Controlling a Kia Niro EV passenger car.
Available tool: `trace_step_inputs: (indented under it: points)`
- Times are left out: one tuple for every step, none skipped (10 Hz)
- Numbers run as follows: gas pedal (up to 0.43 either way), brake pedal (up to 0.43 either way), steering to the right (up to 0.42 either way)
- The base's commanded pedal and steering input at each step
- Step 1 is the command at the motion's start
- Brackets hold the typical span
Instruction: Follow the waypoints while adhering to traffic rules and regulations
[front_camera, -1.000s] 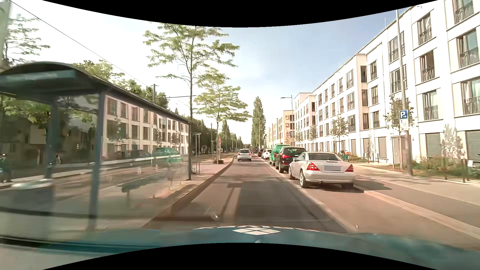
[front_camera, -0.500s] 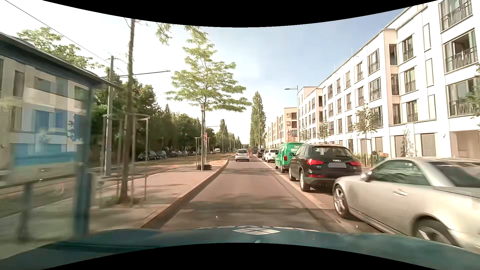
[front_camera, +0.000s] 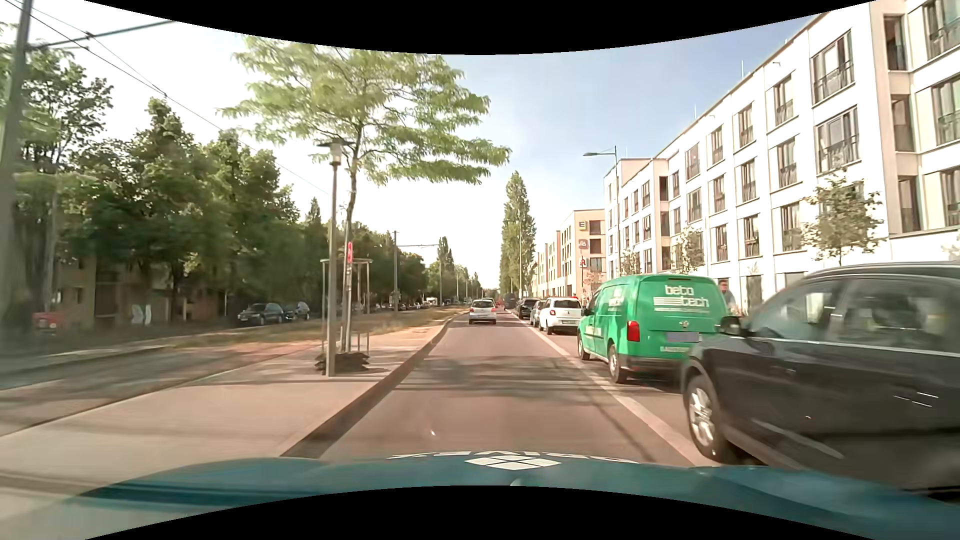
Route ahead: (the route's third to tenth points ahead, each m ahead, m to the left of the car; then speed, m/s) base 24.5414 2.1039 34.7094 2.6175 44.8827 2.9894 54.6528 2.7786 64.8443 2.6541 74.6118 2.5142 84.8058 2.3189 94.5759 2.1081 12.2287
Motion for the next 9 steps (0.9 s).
trace_step_inputs:
  points:
    - [0.189, 0.000, -0.006]
    - [0.177, 0.000, -0.006]
    - [0.177, 0.000, -0.006]
    - [0.169, 0.000, -0.008]
    - [0.169, 0.000, -0.008]
    - [0.169, 0.000, -0.009]
    - [0.169, 0.000, -0.009]
    - [0.169, 0.000, -0.010]
    - [0.169, 0.000, -0.010]
